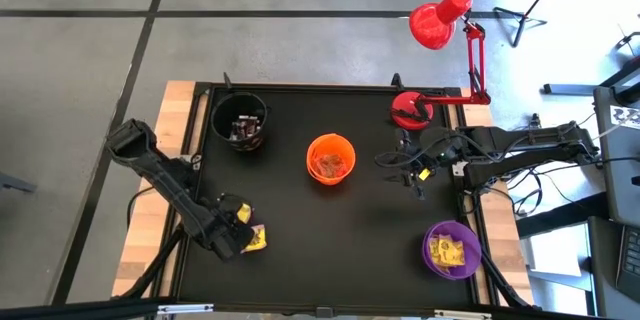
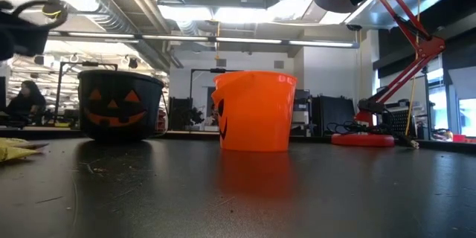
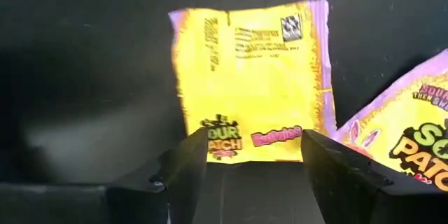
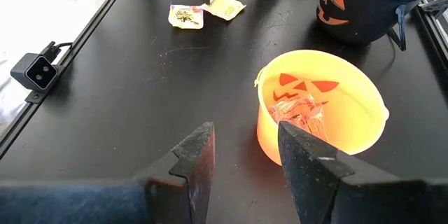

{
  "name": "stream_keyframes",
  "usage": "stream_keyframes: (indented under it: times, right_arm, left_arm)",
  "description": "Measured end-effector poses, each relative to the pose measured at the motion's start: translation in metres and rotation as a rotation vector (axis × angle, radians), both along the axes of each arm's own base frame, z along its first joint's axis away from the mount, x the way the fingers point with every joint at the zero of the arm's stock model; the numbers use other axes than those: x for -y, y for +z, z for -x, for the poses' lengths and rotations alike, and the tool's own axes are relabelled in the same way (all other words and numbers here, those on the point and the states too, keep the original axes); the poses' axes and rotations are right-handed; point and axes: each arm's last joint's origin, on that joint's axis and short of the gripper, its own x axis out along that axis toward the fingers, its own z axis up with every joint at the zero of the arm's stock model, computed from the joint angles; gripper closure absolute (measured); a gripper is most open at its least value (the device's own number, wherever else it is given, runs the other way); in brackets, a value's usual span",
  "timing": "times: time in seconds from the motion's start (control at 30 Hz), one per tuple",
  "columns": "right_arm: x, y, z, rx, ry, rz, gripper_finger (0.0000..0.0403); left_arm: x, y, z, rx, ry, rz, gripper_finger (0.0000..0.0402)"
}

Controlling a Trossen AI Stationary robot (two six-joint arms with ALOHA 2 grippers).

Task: Sort candy
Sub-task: Put the yellow candy into the purple bucket

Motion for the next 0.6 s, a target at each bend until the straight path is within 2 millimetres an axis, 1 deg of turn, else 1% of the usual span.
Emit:
stream_keyframes:
  times: [0.13, 0.27, 0.37, 0.5, 0.6]
  right_arm:
    - [0.000, 0.000, 0.000, 0.000, 0.000, 0.000, 0.0249]
    - [0.000, 0.000, 0.000, 0.001, 0.000, 0.000, 0.0249]
    - [0.000, 0.000, 0.000, 0.000, 0.000, 0.000, 0.0249]
    - [0.000, 0.000, 0.000, 0.001, 0.000, 0.000, 0.0249]
    - [0.000, 0.000, 0.000, -0.001, 0.000, 0.000, 0.0249]
  left_arm:
    - [-0.003, -0.014, 0.004, 0.035, 0.024, 0.030, 0.0174]
    - [-0.008, -0.021, 0.008, 0.043, 0.069, 0.025, 0.0173]
    - [-0.010, -0.023, 0.010, 0.047, 0.087, 0.001, 0.0176]
    - [-0.012, -0.024, 0.009, 0.086, 0.064, -0.049, 0.0190]
    - [-0.013, -0.024, 0.008, 0.117, 0.054, -0.081, 0.0210]
